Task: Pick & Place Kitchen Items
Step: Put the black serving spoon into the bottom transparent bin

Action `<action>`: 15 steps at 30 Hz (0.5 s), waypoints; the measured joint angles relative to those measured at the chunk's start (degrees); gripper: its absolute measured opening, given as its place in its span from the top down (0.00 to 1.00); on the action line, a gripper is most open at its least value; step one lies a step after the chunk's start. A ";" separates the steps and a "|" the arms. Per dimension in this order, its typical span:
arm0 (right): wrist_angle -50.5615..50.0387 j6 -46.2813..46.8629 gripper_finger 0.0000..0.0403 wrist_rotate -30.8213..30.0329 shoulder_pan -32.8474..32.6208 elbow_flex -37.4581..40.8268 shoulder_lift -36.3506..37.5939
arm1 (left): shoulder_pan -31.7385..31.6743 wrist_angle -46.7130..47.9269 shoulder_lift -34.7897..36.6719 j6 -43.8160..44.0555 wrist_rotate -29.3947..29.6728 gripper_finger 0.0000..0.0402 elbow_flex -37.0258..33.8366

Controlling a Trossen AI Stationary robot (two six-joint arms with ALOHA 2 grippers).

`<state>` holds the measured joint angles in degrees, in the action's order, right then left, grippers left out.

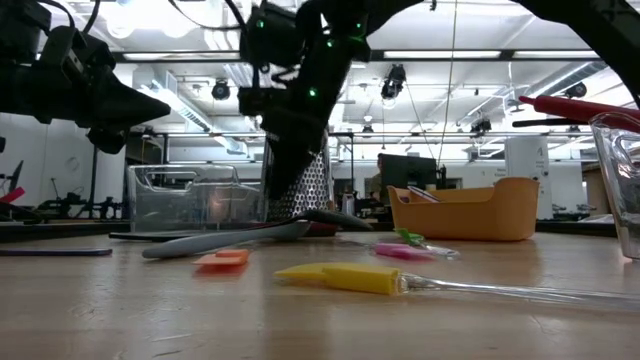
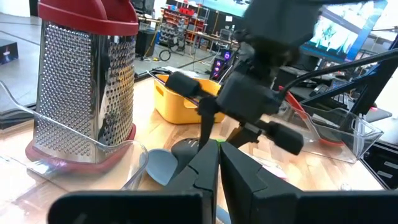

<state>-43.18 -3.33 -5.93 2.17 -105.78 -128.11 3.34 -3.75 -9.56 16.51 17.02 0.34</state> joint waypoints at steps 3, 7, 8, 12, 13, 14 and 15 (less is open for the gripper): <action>0.51 0.93 0.68 1.54 0.76 1.41 0.00 | 0.00 0.00 0.00 0.01 0.00 0.94 0.00; 1.45 1.32 0.59 1.46 1.50 2.74 0.00 | -0.01 0.00 0.00 0.01 0.00 0.95 0.00; 2.28 1.25 0.57 1.47 1.68 3.08 0.00 | 0.00 -0.01 0.00 0.01 0.00 0.95 0.00; 4.10 0.58 0.50 1.39 1.80 4.55 0.00 | 0.00 0.00 0.00 -0.01 0.00 0.95 0.00; 4.47 0.54 0.49 1.36 1.86 4.97 0.00 | -0.01 -0.02 0.00 -0.02 0.00 0.94 0.00; 4.89 0.47 0.48 1.31 1.88 5.33 0.00 | 0.02 0.00 0.00 0.01 0.00 0.94 0.00; 5.26 0.30 0.48 1.28 1.93 5.60 0.00 | 0.00 0.00 0.00 0.00 0.00 0.94 0.00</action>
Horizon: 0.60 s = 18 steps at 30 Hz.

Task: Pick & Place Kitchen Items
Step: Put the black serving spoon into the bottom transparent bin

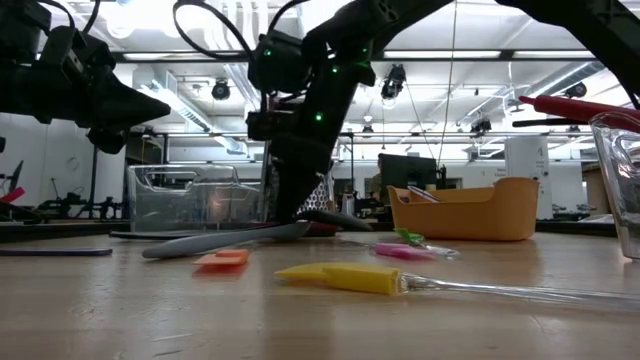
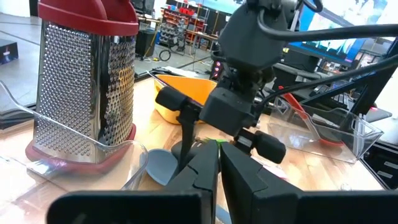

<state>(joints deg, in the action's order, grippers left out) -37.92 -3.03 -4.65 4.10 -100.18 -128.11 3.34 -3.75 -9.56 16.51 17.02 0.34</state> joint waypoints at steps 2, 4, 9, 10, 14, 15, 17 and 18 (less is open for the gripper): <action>0.23 -0.15 0.46 -0.75 0.15 0.39 0.02 | 0.01 -0.02 0.00 0.00 0.00 0.94 0.00; 0.33 -0.09 0.46 -1.99 0.25 0.99 0.02 | 0.01 0.00 0.00 0.00 0.00 0.95 0.00; 1.57 -0.40 0.47 -4.79 0.32 2.58 0.02 | 0.00 -0.01 0.00 -0.01 0.00 0.94 0.00; 2.01 -0.42 0.48 -4.85 0.32 2.95 0.02 | 0.02 -0.02 0.00 0.00 0.00 0.94 0.00; 2.74 -0.82 0.52 -4.91 0.32 3.62 0.04 | 0.02 -0.02 0.00 0.00 0.00 0.94 0.00; 2.75 -1.13 0.54 -4.92 0.30 3.72 0.09 | 0.00 -0.01 0.00 -0.01 0.00 0.95 0.00; 2.71 -1.73 0.59 -4.89 0.30 3.89 0.11 | 0.00 0.00 0.00 -0.01 0.00 0.95 0.00; 2.70 -1.77 0.62 -4.89 0.30 3.89 0.11 | 0.01 -0.02 0.00 -0.01 0.00 0.95 0.00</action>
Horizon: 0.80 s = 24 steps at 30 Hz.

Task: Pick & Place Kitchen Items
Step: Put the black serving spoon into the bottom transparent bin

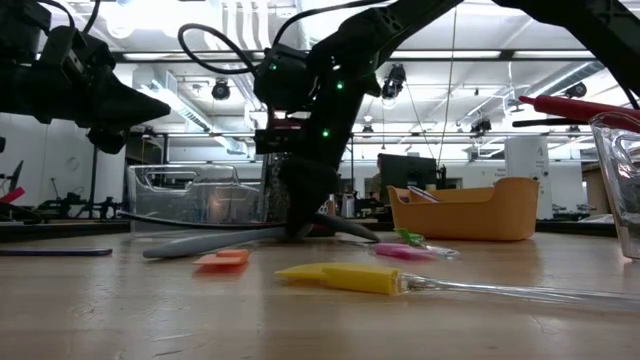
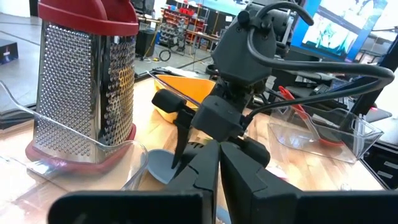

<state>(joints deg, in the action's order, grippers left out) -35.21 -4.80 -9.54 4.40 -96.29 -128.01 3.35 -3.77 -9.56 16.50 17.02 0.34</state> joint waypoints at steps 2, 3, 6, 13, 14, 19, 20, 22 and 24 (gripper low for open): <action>-0.20 -0.22 0.69 0.10 -0.02 0.00 0.00 | 0.00 0.01 0.00 0.01 0.00 0.94 0.00; -0.32 -0.38 0.73 0.13 -0.04 0.00 0.00 | -0.01 0.00 0.00 0.00 0.00 0.94 0.00; -0.42 -0.58 0.85 0.11 -0.07 0.00 0.02 | 0.01 0.00 0.00 0.01 0.00 0.94 0.00; -3.03 -0.40 0.86 -0.48 -1.06 -1.17 0.02 | 0.01 0.01 0.00 0.01 0.00 0.94 0.00; -3.74 -0.27 0.86 -0.55 -1.31 -1.62 0.03 | 0.01 0.01 0.00 -0.01 0.00 0.94 0.00; -7.03 0.17 0.86 -1.02 -2.75 -4.08 0.68 | -0.01 0.01 0.00 0.01 0.00 0.95 0.00; -7.86 0.28 0.86 -0.99 -3.04 -4.40 0.96 | 0.01 0.01 0.00 0.00 0.00 0.95 0.00; -9.15 1.34 0.86 -1.13 -3.42 -4.59 1.86 | -0.01 0.01 0.00 -0.01 0.00 0.95 0.00; -10.44 3.11 0.86 -1.14 -3.76 -4.61 2.65 | 0.00 0.00 -0.02 0.01 0.00 0.94 0.00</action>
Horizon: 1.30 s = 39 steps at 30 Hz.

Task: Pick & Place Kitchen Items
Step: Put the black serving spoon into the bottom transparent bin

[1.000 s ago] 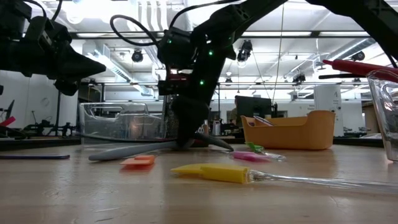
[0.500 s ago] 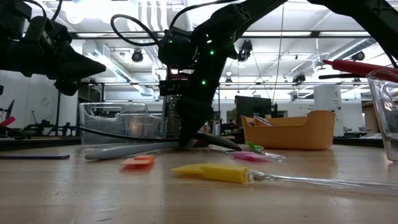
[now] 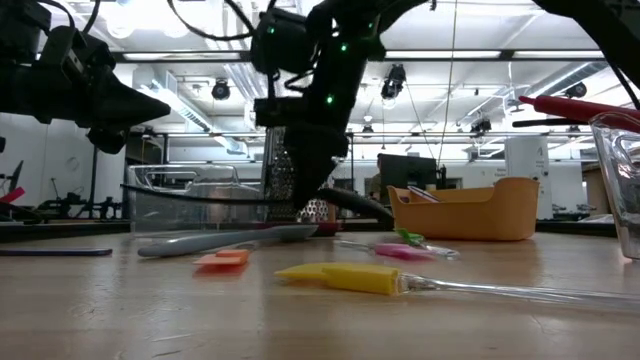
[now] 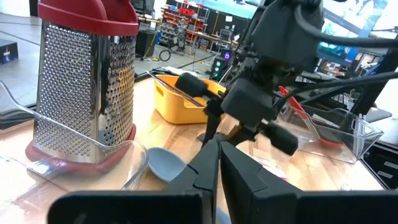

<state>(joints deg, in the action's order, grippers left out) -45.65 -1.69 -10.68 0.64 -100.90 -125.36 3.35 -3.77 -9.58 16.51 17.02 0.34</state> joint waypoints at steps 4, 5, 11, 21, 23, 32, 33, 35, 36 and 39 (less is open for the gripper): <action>-4.96 4.55 0.86 -0.31 -0.77 0.00 2.08 | -0.01 0.00 0.00 0.00 0.00 0.94 0.00; -6.12 5.86 0.86 -0.87 -0.93 -0.02 2.61 | 0.00 0.00 0.00 -0.02 0.00 0.94 0.00; -12.34 14.46 0.86 -3.06 -2.41 -0.02 6.60 | 0.01 0.00 0.00 -0.02 0.00 0.94 0.00; -18.71 28.08 0.85 -1.10 -7.53 0.00 15.88 | 0.01 0.04 -0.02 0.00 0.00 0.95 0.00; -20.33 31.57 0.85 -1.32 -9.19 0.00 17.64 | 0.01 0.04 -0.02 -0.02 0.00 0.94 0.00; -32.77 54.25 0.84 -9.20 -19.28 0.02 22.71 | -0.01 0.09 -0.02 -0.01 0.00 0.95 0.00; -34.08 56.80 0.84 -10.12 -20.64 0.04 22.84 | -0.01 0.09 -0.02 0.00 0.00 0.95 0.00; -36.58 61.51 0.84 -11.38 -23.50 0.04 22.98 | 0.01 0.09 -0.02 -0.01 0.00 0.94 0.00; -37.64 63.68 0.84 -11.98 -24.86 0.07 22.99 | -0.01 0.08 -0.02 0.00 0.00 0.94 0.00; -39.82 70.51 0.84 -13.56 -29.20 0.07 23.01 | -0.01 0.09 -0.02 0.00 0.00 0.95 0.00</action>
<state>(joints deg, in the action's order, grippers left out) -85.47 68.82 -24.24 -28.55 -100.83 -102.35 3.34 -3.68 -9.61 16.51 17.02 0.34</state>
